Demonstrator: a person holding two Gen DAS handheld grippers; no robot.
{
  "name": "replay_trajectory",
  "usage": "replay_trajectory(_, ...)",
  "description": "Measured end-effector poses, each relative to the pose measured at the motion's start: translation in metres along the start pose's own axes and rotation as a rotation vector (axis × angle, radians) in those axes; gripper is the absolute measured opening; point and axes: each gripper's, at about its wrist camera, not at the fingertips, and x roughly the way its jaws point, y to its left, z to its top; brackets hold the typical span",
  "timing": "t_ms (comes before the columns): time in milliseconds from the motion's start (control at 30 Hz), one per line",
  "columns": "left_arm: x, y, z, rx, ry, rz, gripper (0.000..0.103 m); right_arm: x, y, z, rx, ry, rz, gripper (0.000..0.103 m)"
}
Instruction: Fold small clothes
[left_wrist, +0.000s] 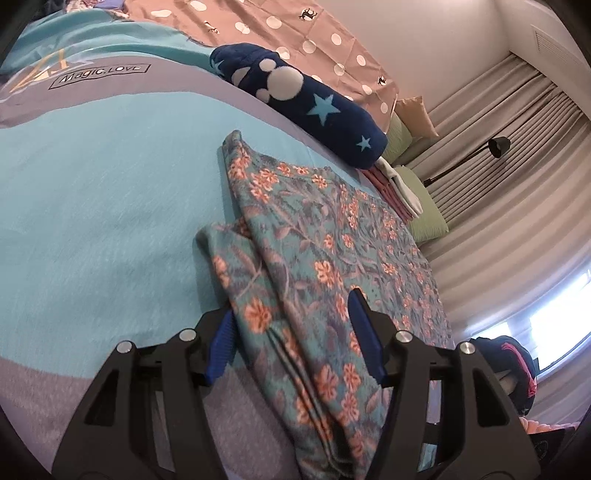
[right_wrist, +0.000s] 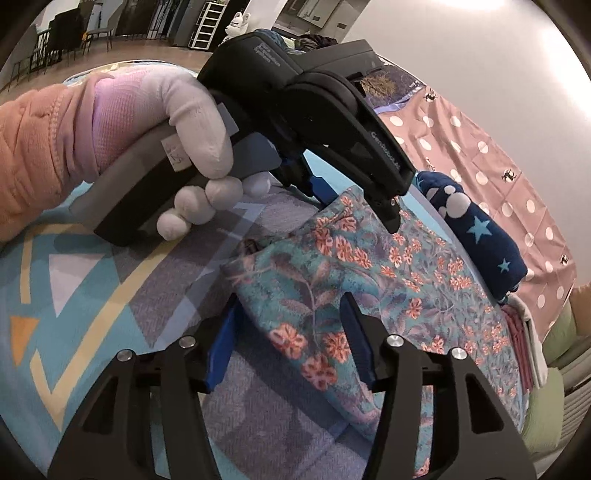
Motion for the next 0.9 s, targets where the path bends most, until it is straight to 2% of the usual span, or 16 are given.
replay_trajectory(100,0.003,0.0,0.004,0.007,0.003,0.0,0.056,0.002,0.001,0.002,0.011,0.004,0.008,0.056)
replay_trajectory(167,0.006,0.0,0.007,0.011,0.003,0.01,0.049,0.004,0.001,0.004,0.017,0.008,0.013,0.056)
replay_trajectory(233,0.011,0.004,0.012,-0.006,0.004,0.025,0.029,0.008,0.0,0.009,0.019,0.011,0.012,0.056)
replay_trajectory(333,0.018,0.019,0.018,-0.086,-0.001,-0.005,0.013,0.013,0.006,0.015,-0.002,0.006,-0.012,0.056)
replay_trajectory(367,0.019,0.022,0.018,-0.098,-0.004,-0.016,0.013,0.016,0.007,0.017,-0.011,0.001,-0.023,0.056)
replay_trajectory(433,0.02,0.021,0.019,-0.095,-0.007,-0.013,0.012,0.02,0.01,0.019,-0.026,-0.01,-0.025,0.048)
replay_trajectory(467,0.02,0.019,0.019,-0.084,-0.008,0.0,0.012,0.021,0.012,0.019,-0.031,-0.015,-0.025,0.04)
replay_trajectory(500,0.02,0.017,0.019,-0.076,-0.009,0.01,0.012,0.022,0.012,0.02,-0.034,-0.017,-0.031,0.027)
replay_trajectory(533,0.02,0.015,0.02,-0.07,-0.009,0.02,0.012,0.022,0.01,0.02,-0.027,-0.016,-0.052,0.021)
replay_trajectory(600,0.019,0.012,0.021,-0.069,-0.011,0.028,0.011,0.02,0.0,0.02,0.018,-0.028,-0.033,0.012)
replay_trajectory(733,0.012,-0.001,0.029,-0.06,-0.031,0.012,0.011,-0.006,-0.031,0.021,0.177,-0.113,0.008,0.011)
replay_trajectory(900,0.007,-0.037,0.044,0.0,-0.044,0.014,0.011,-0.028,-0.056,0.017,0.277,-0.171,0.015,0.011)
